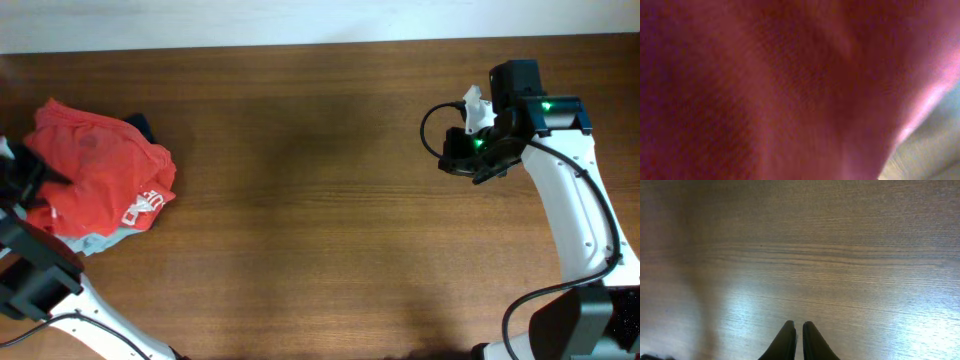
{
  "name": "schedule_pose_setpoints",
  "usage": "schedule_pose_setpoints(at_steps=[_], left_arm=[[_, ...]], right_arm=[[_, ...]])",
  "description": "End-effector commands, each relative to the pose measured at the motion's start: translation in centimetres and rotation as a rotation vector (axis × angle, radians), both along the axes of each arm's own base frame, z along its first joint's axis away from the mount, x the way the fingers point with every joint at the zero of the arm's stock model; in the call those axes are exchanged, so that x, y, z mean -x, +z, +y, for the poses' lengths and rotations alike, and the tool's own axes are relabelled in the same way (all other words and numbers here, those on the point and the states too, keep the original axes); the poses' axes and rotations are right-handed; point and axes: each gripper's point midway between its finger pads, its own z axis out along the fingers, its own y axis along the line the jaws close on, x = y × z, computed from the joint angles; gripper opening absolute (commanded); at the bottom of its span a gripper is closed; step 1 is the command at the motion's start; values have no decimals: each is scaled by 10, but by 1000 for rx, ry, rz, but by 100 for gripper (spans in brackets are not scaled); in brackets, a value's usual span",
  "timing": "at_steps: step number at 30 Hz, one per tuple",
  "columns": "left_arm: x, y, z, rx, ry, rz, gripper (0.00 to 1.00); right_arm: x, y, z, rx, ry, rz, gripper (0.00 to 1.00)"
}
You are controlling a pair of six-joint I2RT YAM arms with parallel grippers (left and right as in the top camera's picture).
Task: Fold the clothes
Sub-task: 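Release the bundle on the stack and raise the left gripper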
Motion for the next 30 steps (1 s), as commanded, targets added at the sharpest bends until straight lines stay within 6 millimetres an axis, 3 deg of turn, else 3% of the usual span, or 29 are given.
schedule_pose_setpoints(at_steps=[1, 3, 4, 6, 7, 9, 13, 15, 17, 19, 20, 25, 28, 30], left_arm=[[19, 8, 14, -27, -1, -1, 40], [25, 24, 21, -60, 9, -37, 48], [28, 35, 26, -85, 21, -60, 64], [36, 61, 37, -147, 47, -112, 79], [42, 82, 44, -194, 71, -151, 92], [52, 111, 54, -263, 106, -208, 99], [70, 162, 61, -377, 156, -307, 99], [68, 180, 53, -398, 127, -377, 76], [52, 195, 35, -401, -1, -486, 42], [40, 196, 25, -413, -83, -505, 7], [31, 187, 21, -433, -128, -473, 1], [20, 141, 29, -472, -145, -276, 0], [12, 104, 31, -419, -160, -212, 0], [9, 68, 35, -368, -164, -163, 1]], right_arm=[[0, 5, 2, -11, 9, -16, 12], [1, 5, 2, -11, 9, -12, 12], [1, 5, 2, -11, 9, -9, 12], [2, 5, 2, -11, 9, -5, 12], [2, 5, 2, -11, 9, -5, 12], [2, 5, 2, -11, 9, -5, 12], [2, 5, 2, -11, 9, -6, 12], [2, 5, 2, -10, 9, -7, 12], [0, 5, 2, -10, 9, -14, 12], [-1, 5, 2, -10, 9, -18, 13], [-1, 5, 2, -11, 8, -19, 13], [4, 4, 2, -11, 8, 4, 13], [7, 3, 2, -11, 8, 17, 12], [8, 3, 2, -12, 8, 20, 13]])
